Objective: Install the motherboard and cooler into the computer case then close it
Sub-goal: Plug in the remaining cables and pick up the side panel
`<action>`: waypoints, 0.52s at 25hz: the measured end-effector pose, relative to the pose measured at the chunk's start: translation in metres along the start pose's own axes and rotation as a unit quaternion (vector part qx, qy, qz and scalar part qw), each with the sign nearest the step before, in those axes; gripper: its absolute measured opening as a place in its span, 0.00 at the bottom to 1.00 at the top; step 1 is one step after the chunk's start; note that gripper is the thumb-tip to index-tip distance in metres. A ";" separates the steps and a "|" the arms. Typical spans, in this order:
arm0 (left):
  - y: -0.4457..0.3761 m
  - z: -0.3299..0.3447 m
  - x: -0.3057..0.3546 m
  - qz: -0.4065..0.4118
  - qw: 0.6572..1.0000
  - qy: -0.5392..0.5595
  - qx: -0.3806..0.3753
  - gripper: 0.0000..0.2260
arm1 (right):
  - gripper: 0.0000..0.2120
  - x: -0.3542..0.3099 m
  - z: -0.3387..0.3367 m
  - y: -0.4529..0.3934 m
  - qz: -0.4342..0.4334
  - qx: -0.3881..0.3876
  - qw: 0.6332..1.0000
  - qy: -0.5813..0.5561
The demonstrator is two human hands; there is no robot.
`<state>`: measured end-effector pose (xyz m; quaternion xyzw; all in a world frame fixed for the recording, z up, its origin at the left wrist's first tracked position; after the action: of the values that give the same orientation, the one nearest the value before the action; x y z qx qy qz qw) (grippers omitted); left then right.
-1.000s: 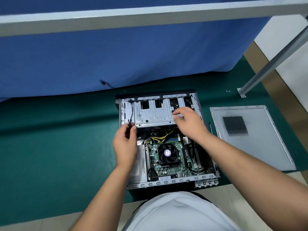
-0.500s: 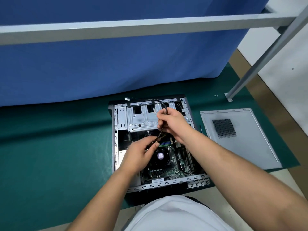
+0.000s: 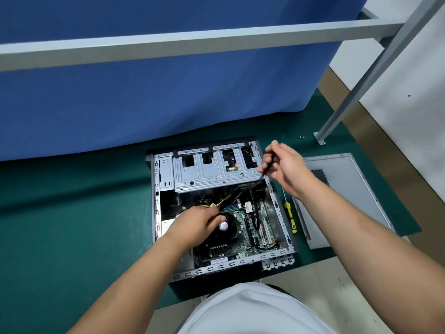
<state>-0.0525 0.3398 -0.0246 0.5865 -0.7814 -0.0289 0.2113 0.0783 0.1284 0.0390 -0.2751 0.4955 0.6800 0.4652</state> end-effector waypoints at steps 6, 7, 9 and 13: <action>0.005 0.032 0.016 0.064 0.976 -0.193 -0.072 0.27 | 0.09 0.003 -0.024 0.024 0.046 0.001 0.999 -0.005; 0.006 0.034 0.018 0.074 0.969 -0.225 -0.068 0.27 | 0.08 0.009 -0.023 0.030 0.058 -0.008 0.998 0.013; 0.009 0.038 0.015 0.074 0.962 -0.248 -0.091 0.27 | 0.08 0.018 -0.019 0.040 0.067 -0.024 0.997 0.031; 0.014 0.032 0.013 0.080 0.945 -0.297 -0.108 0.26 | 0.12 0.027 -0.021 0.053 0.079 -0.039 0.996 0.024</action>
<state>-0.0794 0.3261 -0.0455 0.4605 -0.8452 -0.2694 0.0332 0.0173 0.1150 0.0308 -0.2694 0.5002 0.7265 0.3865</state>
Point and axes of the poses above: each hand's wrist, its own y-axis away from the middle knuckle, its own z-axis out of the palm, x = y × z, the point moved 9 cm from there along -y, towards the middle knuckle, and after that the axes turned 10 degrees about -y, right-handed, at the moved point
